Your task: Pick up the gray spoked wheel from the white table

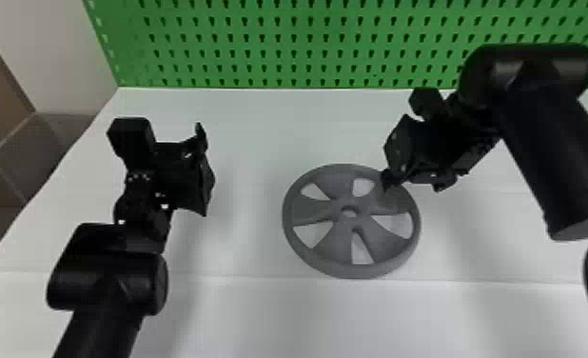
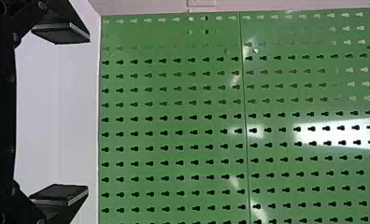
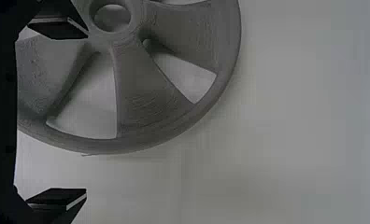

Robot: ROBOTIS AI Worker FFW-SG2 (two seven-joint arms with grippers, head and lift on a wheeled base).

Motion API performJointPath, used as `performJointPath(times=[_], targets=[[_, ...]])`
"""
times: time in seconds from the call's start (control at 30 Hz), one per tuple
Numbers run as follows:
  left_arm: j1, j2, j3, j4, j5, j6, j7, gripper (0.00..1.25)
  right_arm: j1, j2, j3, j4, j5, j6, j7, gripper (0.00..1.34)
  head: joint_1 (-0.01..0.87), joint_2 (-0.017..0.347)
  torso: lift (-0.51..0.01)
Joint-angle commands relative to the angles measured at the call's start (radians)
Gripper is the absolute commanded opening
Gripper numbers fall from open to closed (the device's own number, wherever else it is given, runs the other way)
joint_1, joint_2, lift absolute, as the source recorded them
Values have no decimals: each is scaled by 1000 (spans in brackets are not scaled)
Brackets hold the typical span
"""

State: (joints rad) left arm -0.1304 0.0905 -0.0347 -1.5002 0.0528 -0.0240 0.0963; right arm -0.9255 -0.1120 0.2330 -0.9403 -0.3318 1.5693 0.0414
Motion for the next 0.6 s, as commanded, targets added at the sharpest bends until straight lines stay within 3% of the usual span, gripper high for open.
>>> performJointPath(times=[0.0, 0.57], targets=[[0, 0, 1, 0, -1, 1, 0, 1106, 1, 31, -8, 0, 33, 3, 0, 1232, 778, 72, -97], [0, 2, 2, 0, 1, 1, 0, 1106, 2, 8, -29, 2, 39, 3, 0, 1232, 778, 72, -97]])
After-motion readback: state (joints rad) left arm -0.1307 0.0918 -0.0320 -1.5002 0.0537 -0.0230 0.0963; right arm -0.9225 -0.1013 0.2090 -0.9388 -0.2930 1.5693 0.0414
